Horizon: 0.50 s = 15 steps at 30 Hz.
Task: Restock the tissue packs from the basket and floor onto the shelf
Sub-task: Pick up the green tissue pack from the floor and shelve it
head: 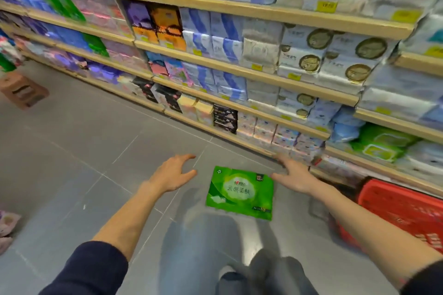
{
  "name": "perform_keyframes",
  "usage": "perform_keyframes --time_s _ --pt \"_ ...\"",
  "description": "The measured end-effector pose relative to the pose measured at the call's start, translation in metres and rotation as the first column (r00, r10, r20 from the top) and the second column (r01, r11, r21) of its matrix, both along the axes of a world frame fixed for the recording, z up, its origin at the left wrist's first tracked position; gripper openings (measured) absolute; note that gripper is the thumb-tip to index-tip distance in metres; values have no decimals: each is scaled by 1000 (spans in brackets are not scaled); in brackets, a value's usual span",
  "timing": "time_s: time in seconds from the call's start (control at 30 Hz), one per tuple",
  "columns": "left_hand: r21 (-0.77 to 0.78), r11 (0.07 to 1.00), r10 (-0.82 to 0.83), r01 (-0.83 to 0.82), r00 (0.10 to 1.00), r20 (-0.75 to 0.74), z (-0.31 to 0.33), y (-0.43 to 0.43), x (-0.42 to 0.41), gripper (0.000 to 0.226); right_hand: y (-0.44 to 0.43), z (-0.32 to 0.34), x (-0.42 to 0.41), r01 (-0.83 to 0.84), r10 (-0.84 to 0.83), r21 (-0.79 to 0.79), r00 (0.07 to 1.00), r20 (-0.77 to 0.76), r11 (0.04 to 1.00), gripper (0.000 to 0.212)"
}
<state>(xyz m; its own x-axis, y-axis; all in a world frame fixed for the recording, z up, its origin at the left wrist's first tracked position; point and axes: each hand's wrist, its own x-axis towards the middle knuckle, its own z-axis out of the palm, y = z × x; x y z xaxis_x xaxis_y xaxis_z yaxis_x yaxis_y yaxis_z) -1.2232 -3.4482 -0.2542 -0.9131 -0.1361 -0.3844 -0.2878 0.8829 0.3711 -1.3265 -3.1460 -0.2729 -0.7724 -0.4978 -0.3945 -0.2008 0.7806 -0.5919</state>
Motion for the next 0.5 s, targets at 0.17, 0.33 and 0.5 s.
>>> perform_keyframes --time_s 0.17,0.33,0.5 --pt "72 996 -63 60 997 39 -43 -2 -36 60 2 -34 -4 77 -80 41 995 66 996 63" --pt "73 994 -90 83 992 91 -91 -7 -72 55 5 -76 -28 87 -102 115 986 129 990 62" --pt "96 994 -75 58 980 186 -145 -16 -106 57 7 -115 -59 107 -139 192 977 162 976 62"
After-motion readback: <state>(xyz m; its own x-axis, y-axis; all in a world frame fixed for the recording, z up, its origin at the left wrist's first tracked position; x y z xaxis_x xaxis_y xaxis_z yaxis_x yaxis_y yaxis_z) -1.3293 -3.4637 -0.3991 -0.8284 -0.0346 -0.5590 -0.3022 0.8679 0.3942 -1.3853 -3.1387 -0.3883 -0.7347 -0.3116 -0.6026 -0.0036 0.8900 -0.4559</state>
